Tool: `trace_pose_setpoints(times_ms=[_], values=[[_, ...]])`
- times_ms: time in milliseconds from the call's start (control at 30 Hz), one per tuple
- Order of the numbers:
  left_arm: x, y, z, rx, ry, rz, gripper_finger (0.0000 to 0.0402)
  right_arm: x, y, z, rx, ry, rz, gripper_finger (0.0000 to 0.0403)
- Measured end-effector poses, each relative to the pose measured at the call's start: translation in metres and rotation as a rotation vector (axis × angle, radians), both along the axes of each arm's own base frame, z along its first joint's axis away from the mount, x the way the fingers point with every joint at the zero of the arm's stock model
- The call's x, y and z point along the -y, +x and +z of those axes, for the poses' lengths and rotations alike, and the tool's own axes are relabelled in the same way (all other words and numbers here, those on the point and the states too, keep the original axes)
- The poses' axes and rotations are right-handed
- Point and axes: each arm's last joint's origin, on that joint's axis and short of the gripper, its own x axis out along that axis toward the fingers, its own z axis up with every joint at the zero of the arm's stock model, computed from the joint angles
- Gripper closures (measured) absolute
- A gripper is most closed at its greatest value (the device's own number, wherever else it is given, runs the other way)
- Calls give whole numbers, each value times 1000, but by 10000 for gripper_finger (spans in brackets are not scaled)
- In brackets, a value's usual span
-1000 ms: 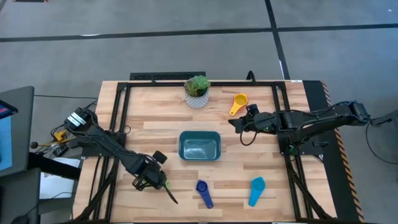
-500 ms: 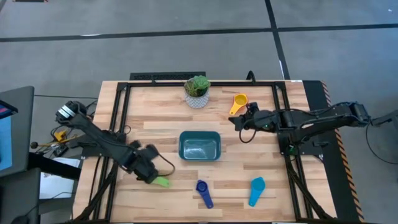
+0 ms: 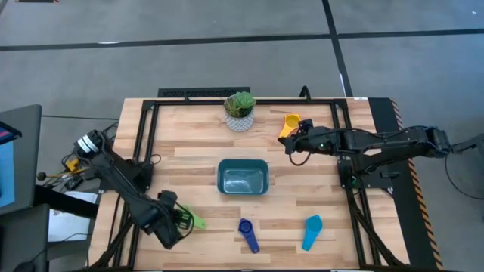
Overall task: Nest measuring cups in basket
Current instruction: Stack the green measuring cup on top of the yellow measuring cup
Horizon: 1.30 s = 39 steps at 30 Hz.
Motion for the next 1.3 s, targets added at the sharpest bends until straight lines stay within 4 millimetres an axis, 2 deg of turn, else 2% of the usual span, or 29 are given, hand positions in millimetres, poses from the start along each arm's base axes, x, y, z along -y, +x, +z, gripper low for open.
trace_pose_setpoints(times_ms=[200,467,633,800,1000,1167,1300], values=[[4,2,-18,-58,69,-16,257,1,0,0,-7,-4,19,351],[-4,-2,-36,-70,76,-1,277,1,0,0,-14,-12,47,351],[-6,0,-38,-67,79,-94,317,-2,1,0,-13,-1,79,351],[-12,6,-34,-53,105,-202,387,-7,1,0,-13,0,104,351],[-29,14,-12,40,143,-322,398,-12,1,0,-10,1,126,351],[-49,27,30,185,256,-520,399,-17,-4,7,31,1,156,351],[-82,49,62,224,381,-648,400,-20,-14,17,76,-7,173,351]])
